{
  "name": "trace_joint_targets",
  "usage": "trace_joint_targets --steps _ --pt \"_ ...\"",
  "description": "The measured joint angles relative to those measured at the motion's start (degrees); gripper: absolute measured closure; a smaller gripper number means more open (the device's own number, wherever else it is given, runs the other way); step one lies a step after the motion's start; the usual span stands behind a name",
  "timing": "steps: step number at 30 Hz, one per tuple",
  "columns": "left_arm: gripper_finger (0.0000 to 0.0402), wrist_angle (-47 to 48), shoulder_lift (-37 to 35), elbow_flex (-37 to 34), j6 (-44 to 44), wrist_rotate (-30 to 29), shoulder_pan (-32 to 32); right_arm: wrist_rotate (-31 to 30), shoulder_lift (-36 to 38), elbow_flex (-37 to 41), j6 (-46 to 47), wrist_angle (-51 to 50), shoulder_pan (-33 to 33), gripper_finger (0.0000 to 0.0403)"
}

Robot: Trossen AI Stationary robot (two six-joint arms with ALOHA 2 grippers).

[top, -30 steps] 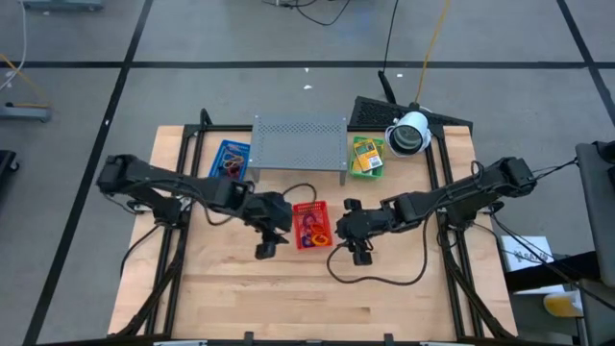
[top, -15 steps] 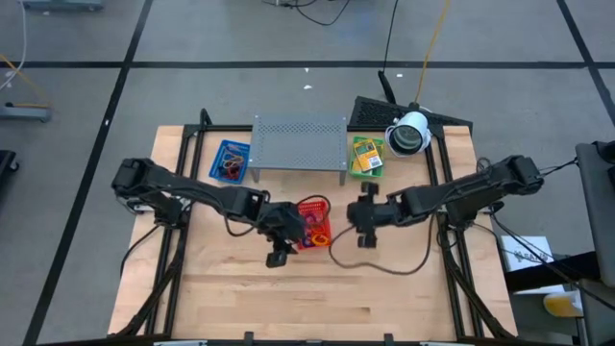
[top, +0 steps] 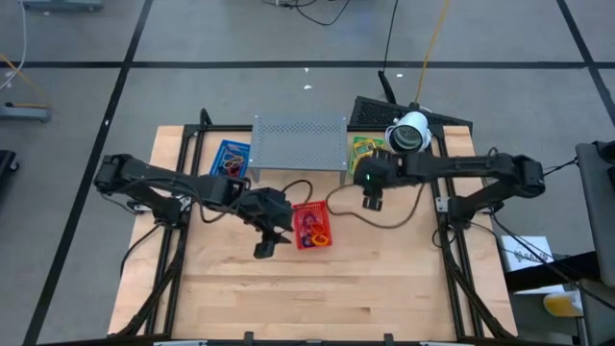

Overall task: Pick & Place Office Desk Supplies
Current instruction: Put the green basket on the shelf

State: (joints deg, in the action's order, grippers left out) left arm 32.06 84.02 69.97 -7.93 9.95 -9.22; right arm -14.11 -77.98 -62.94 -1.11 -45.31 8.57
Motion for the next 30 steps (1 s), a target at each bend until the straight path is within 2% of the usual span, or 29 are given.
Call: trace_joint_targets --steps 5,10,13,22,30 --pt "0.0236 3.1 -2.98 0.0 -0.12 -2.56 0.61 3.98 -1.93 0.0 -4.14 1.54 6.84 0.0234" --pt "0.0236 4.63 -4.85 0.05 -0.18 -3.45 0.91 9.44 -2.95 1.21 -7.34 2.39 10.61 0.0234" --pt "0.0236 6.58 -5.51 -0.07 -0.18 -4.97 0.87 11.21 -2.76 4.54 -9.09 6.37 11.91 0.0234" --pt "0.0236 5.76 -6.22 0.0 0.01 -5.59 0.91 11.4 -2.86 16.41 -8.59 14.94 14.18 0.0234" --pt "0.0236 5.5 -6.15 0.0 0.21 -5.61 0.91 11.52 -2.55 18.38 -6.36 16.69 14.38 0.0234"
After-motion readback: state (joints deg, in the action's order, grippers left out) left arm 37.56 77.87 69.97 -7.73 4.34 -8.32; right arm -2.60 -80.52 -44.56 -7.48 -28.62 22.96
